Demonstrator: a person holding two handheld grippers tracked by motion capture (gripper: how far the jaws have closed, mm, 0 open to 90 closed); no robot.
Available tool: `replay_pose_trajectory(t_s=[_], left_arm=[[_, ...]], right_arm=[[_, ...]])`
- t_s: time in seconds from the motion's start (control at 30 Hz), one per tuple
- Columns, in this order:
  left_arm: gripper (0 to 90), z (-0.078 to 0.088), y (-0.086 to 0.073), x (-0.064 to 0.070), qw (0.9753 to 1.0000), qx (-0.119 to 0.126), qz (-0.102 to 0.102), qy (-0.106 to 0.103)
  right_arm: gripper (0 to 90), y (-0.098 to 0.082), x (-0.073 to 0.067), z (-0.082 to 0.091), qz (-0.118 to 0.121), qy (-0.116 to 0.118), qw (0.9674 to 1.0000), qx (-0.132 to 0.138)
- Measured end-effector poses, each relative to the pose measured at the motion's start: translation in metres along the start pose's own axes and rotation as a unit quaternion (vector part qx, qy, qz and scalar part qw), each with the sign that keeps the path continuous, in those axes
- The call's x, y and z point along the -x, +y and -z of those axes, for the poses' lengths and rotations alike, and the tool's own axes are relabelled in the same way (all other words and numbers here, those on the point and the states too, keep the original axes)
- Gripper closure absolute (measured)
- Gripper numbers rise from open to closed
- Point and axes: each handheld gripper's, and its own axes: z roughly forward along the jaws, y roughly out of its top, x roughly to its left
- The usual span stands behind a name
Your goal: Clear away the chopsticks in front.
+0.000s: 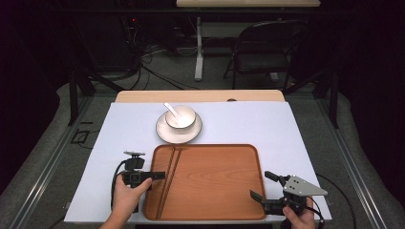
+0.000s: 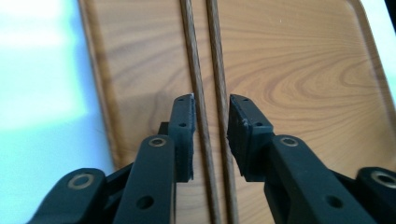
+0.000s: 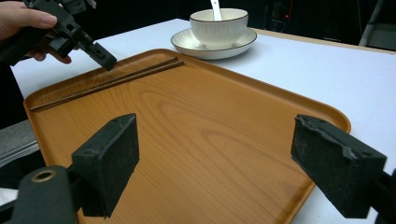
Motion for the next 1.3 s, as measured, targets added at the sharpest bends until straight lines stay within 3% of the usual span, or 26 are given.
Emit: replay_pose_trajectory(t_s=[0.1, 0.2, 0.37, 0.63, 0.73, 1.0, 1.13, 1.3], left_arm=[[66.6, 0.006, -0.002, 0.0, 0.9996, 0.019, -0.02, 0.005], [61.1, 0.013, -0.005, 0.0, 0.9977, 0.049, -0.045, 0.013], [53.2, 0.021, -0.013, -0.001, 0.9912, 0.093, -0.09, 0.029], [41.3, 0.02, -0.027, -0.007, 0.9822, 0.129, -0.129, 0.046], [39.5, 0.019, -0.03, -0.01, 0.9806, 0.139, -0.13, 0.048], [39.4, 0.017, -0.033, -0.018, 0.9807, 0.147, -0.119, 0.049], [39.4, 0.019, -0.034, -0.018, 0.979, 0.158, -0.119, 0.05], [38.9, 0.019, -0.034, -0.02, 0.98, 0.157, -0.111, 0.051]], right_arm=[[15.1, 0.0, 0.0, 0.0, 0.0, 0.0, 1.0, 0.0], [15.1, 0.0, 0.0, 0.0, 0.001, 0.0, 1.0, 0.0], [15.1, 0.0, 0.0, 0.0, 0.0, 0.0, 1.0, 0.0], [15.1, 0.0, 0.0, 0.0, 0.0, 0.0, 1.0, 0.0], [15.1, 0.0, 0.0, 0.0, 0.0, -0.001, 1.0, 0.0], [15.1, 0.0, 0.0, 0.0, 0.002, 0.0, 1.0, 0.001], [15.1, 0.0, 0.0, 0.0, 0.002, 0.001, 1.0, 0.001], [15.1, 0.0, 0.0, 0.0, 0.001, 0.001, 1.0, 0.001]])
